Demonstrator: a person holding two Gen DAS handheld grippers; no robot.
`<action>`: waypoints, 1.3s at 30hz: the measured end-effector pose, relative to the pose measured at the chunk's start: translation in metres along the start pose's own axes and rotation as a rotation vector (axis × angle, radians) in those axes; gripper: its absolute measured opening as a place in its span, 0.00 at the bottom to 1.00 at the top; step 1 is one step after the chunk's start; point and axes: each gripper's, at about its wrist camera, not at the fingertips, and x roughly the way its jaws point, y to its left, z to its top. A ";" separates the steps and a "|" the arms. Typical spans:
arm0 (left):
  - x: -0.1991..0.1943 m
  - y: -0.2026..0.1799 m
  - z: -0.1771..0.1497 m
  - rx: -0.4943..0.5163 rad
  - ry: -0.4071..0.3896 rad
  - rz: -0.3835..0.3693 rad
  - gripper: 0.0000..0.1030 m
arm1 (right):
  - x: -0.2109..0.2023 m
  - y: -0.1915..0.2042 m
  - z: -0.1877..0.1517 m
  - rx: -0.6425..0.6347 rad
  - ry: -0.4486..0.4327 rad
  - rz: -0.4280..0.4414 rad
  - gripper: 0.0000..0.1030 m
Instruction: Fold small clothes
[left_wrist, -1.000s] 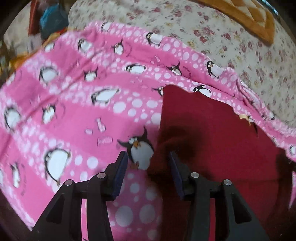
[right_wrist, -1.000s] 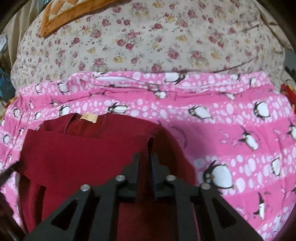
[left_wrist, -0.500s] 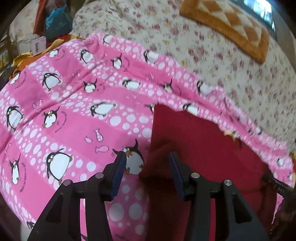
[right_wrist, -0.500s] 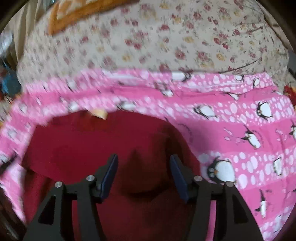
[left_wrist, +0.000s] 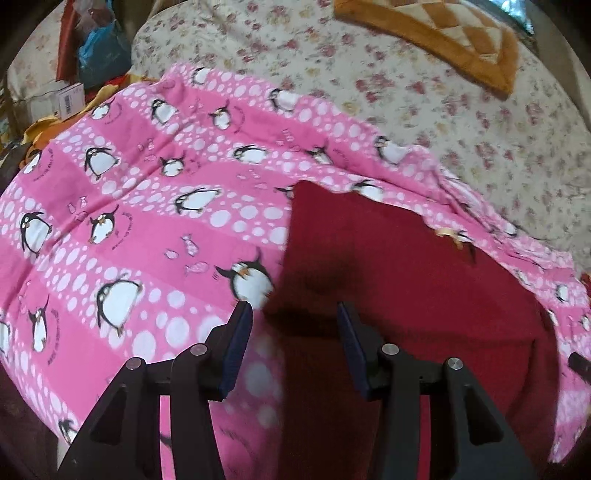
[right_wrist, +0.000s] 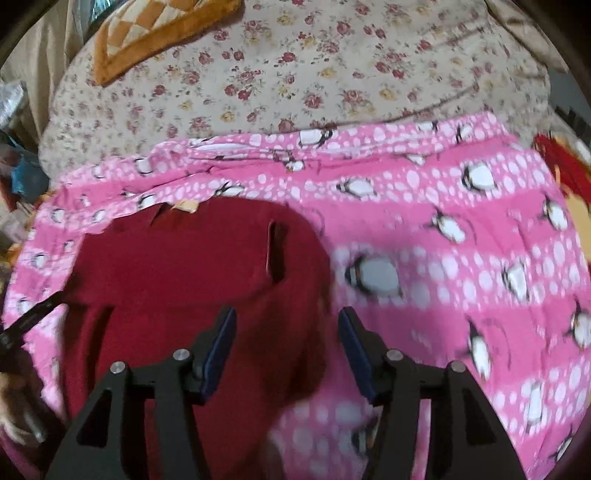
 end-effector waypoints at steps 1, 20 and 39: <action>-0.004 -0.005 -0.003 0.012 0.001 -0.012 0.26 | -0.007 -0.003 -0.007 0.021 0.010 0.044 0.59; -0.034 -0.057 -0.043 0.186 0.044 -0.050 0.26 | -0.002 0.056 -0.135 -0.138 0.261 0.318 0.59; -0.063 0.016 -0.008 -0.062 -0.005 -0.223 0.26 | 0.074 0.142 -0.017 -0.104 0.114 0.484 0.11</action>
